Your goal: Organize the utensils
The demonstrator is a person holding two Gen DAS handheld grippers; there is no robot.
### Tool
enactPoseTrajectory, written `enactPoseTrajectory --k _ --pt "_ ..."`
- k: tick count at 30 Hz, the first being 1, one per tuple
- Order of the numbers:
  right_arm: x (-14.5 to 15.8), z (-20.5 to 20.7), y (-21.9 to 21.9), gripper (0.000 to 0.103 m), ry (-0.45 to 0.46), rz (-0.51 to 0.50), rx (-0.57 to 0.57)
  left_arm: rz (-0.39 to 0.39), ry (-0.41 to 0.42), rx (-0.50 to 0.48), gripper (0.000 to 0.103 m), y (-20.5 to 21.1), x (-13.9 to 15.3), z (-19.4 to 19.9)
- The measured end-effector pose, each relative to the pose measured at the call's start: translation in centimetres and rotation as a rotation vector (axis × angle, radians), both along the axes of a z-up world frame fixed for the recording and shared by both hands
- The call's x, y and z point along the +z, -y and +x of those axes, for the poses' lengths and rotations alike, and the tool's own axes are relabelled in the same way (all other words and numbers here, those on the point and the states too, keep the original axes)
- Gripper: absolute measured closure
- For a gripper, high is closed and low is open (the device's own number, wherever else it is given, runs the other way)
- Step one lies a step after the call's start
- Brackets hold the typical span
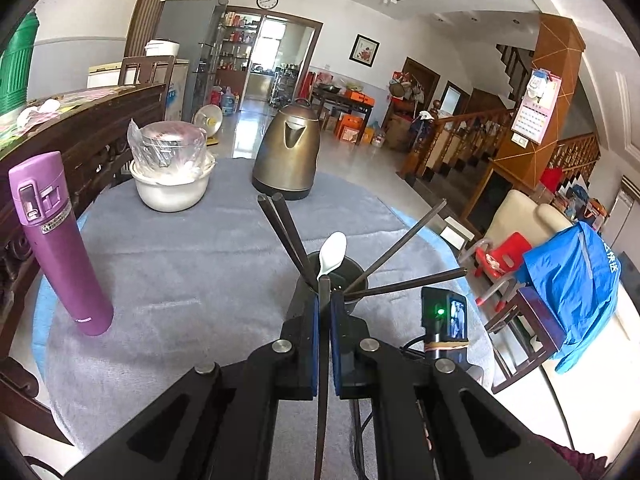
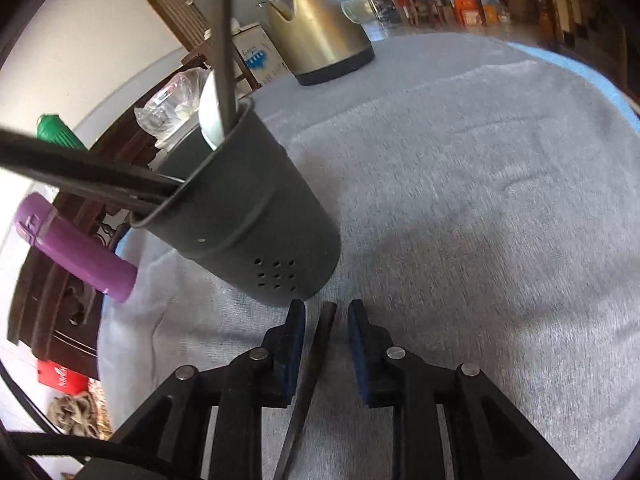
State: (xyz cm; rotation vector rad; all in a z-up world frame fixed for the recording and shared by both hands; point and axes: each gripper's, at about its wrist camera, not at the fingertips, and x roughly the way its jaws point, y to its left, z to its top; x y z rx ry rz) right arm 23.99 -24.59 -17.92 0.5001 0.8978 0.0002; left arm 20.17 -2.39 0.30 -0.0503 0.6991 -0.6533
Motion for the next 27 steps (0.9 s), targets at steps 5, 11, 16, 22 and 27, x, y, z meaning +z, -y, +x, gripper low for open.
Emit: enactPoseTrajectory --k 5,11,16,22,27 --pt "0.1 0.1 -1.0 0.092 0.009 -0.056 0.022 -0.009 0.001 0.008 0.098 -0.4 0.3 0.0" --pt "2.3 -2.0 0.3 0.093 0.105 -0.01 -0.005 -0.02 0.006 0.018 0.098 -0.8 0.9 -0.1" --pt "5.3 -4.5 2.3 0.094 0.217 0.015 -0.061 -0.034 0.027 0.019 0.098 -0.8 1.8 -0.4" --pt "8.9 -6.4 3.7 0.095 0.337 0.027 -0.133 -0.044 0.049 0.023 0.098 -0.6 2.8 -0.6" --pt "11.0 -8.0 4.3 0.096 0.417 0.033 -0.17 -0.044 0.064 0.026 0.098 -0.3 3.5 -0.5"
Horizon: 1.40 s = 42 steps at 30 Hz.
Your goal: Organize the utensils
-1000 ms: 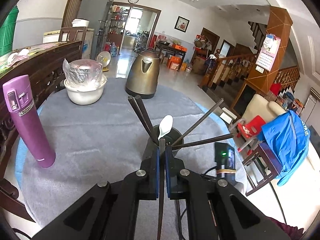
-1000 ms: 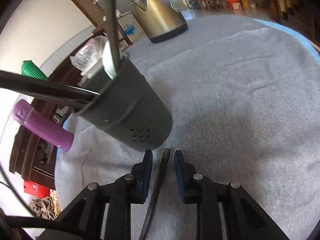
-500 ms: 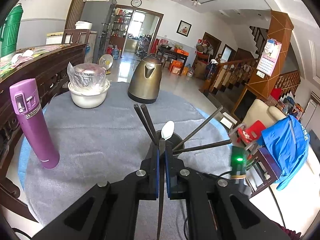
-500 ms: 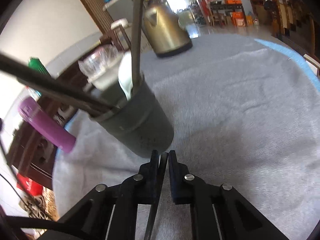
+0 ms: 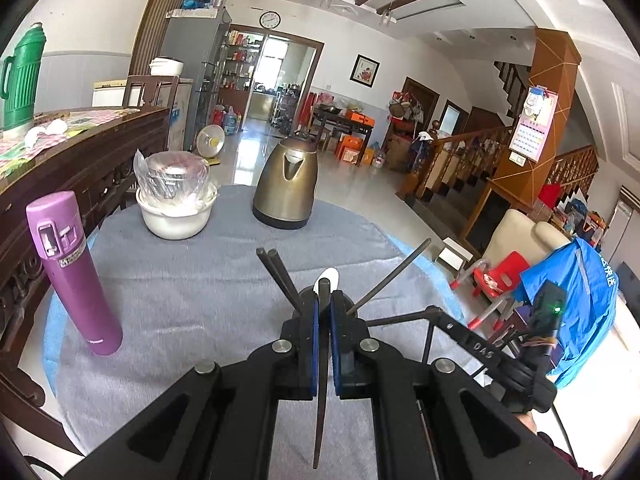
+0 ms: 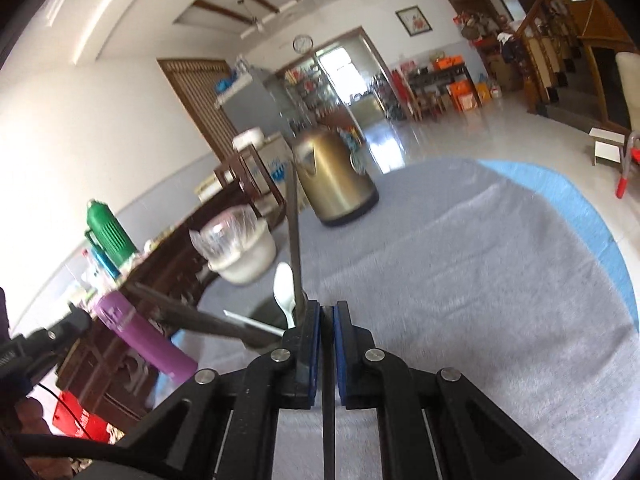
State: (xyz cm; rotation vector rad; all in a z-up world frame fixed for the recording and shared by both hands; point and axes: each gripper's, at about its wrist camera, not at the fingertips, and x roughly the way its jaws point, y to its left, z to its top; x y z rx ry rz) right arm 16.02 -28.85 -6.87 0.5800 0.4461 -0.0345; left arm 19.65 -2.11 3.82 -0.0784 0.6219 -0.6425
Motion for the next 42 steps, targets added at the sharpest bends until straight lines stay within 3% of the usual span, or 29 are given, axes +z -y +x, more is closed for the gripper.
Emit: enactPoseTrajectory --k 16,24,35,42 --pt "5.9 -1.9 1.7 0.095 0.187 -0.014 -0.076 -0.005 0.039 0.011 0.098 0.8 2.3 1.4" --pt "10.1 -1.8 2.2 0.095 0.277 -0.105 -0.11 -0.031 0.073 0.023 0.098 1.0 4.3 2.5" --pt "15.3 -0.5 1.5 0.095 0.448 -0.214 -0.166 -0.094 0.224 0.049 0.098 2.6 8.2 2.8" --pt "16.0 3.2 0.8 0.095 0.463 -0.225 -0.134 -0.086 0.328 0.085 0.097 4.7 8.6 3.5"
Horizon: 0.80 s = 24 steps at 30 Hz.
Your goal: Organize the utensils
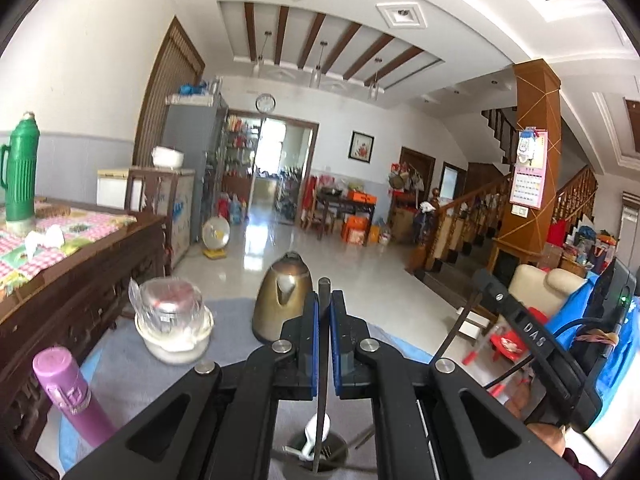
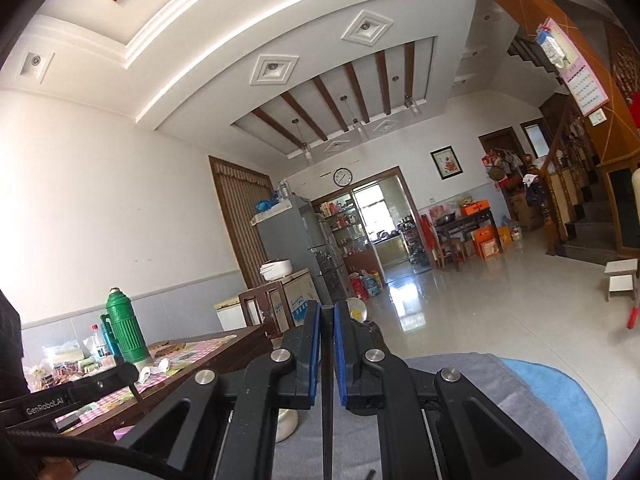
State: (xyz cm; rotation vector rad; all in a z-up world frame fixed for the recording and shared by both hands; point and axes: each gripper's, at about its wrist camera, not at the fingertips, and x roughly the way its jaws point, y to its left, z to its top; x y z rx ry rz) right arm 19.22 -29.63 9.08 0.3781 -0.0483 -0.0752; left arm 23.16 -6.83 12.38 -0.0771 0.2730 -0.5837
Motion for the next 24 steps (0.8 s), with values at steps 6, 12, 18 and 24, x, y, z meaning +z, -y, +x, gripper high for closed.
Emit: enactPoseTrajectory --k 6,12,18,24 --pt "-1.7 3.2 -0.7 0.095 -0.05 -0.03 0.036 -0.005 -0.007 0.031 0.097 1.3 -1.6 1.6" --pt "-4.1 4.2 -0.8 0.095 -0.103 -0.022 0.063 0.006 -0.071 0.042 0.097 1.9 -3.9 2.8" --pt "-5.2 3.9 -0.8 0.095 -0.13 -0.044 0.081 0.033 -0.115 0.034 0.097 2.4 -5.4 3.2" --pt "-5.6 4.1 -0.6 0.095 -0.16 -0.041 0.11 0.072 -0.159 0.037 0.097 2.6 -6.7 3.4"
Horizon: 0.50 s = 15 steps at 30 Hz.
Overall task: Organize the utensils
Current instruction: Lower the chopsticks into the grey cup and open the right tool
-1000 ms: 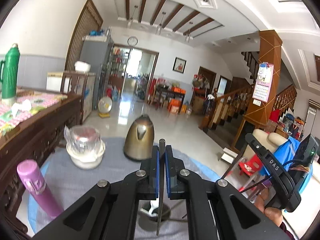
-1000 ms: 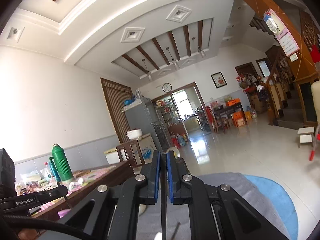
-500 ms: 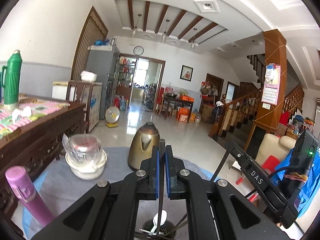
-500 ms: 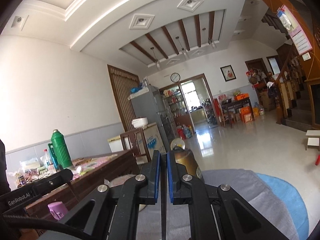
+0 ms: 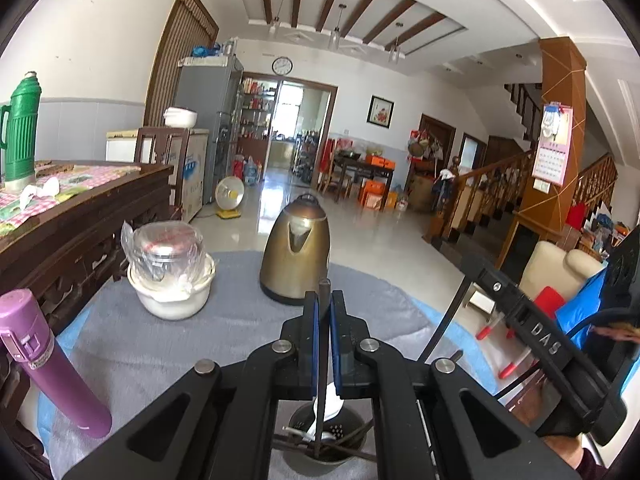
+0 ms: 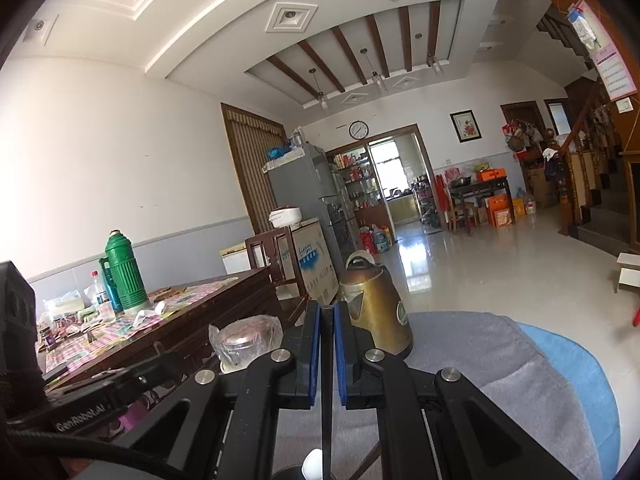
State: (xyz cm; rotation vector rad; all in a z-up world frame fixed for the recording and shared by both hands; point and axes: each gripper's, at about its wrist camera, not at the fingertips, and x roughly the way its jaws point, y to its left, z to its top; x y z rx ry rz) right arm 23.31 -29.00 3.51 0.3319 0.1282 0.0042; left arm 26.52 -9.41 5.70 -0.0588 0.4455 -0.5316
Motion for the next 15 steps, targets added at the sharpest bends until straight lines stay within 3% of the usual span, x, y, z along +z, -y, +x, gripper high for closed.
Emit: enactPoseTrajectory --k 5,7,8,9,13,15 --pt "-0.1 0.0 0.3 0.094 -0.03 0.049 0.04 0.06 -0.015 0.009 0.095 -0.1 -0.5 -0.4" --pt "-0.2 -0.2 0.7 0.094 -0.042 0.081 0.05 0.104 -0.014 0.007 0.08 -0.2 -0.5 -0.8" --pt "-0.2 -0.4 1.0 0.093 -0.044 0.098 0.057 0.119 -0.016 0.007 0.056 -0.3 -0.4 -1.0" --pt "-0.2 -0.7 1.3 0.091 -0.05 0.113 0.064 0.129 -0.017 0.017 0.04 -0.7 -0.4 -1.3" --pt "-0.1 -2.3 2.1 0.084 -0.045 0.16 0.075 0.162 0.001 0.027 0.035 -1.8 -0.1 -2.7" --pt "0.0 -3.0 2.2 0.073 -0.044 0.181 0.08 0.203 0.001 0.038 0.029 -2.1 -0.3 -3.4"
